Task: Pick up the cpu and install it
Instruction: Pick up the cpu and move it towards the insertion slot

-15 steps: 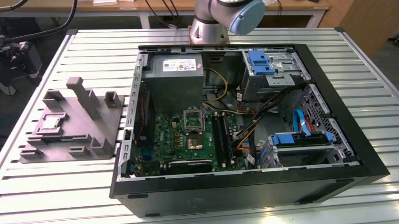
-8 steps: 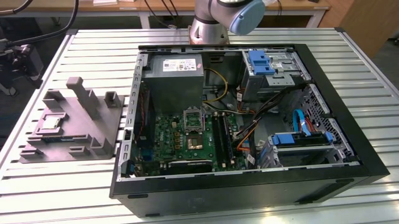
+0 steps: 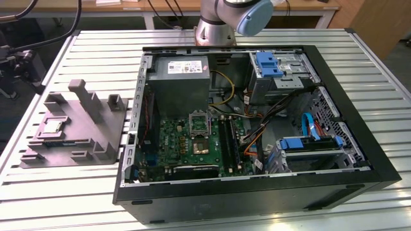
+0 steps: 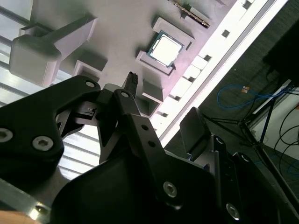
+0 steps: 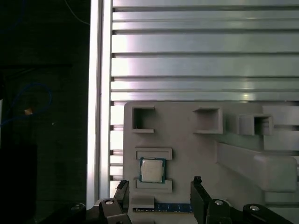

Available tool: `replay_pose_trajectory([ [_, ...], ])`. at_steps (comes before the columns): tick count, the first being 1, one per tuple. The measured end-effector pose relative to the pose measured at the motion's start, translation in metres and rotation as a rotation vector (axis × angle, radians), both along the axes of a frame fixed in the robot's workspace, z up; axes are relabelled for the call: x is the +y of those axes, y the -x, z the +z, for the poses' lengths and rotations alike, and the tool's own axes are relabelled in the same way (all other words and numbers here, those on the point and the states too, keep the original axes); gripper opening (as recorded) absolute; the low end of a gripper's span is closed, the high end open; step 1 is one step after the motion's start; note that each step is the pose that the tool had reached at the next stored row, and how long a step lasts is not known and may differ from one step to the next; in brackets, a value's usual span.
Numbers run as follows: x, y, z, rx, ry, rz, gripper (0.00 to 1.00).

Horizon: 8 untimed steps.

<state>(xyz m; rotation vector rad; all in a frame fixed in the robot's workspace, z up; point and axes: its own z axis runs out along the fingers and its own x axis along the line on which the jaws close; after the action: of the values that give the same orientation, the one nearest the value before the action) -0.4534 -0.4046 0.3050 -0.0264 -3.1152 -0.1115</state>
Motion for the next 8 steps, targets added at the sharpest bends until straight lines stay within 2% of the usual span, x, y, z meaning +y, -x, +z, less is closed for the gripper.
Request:
replay_pose_trajectory([
  [8, -0.0016, 0.0, -0.0063, 0.0001, 0.0, 0.0, 0.63],
])
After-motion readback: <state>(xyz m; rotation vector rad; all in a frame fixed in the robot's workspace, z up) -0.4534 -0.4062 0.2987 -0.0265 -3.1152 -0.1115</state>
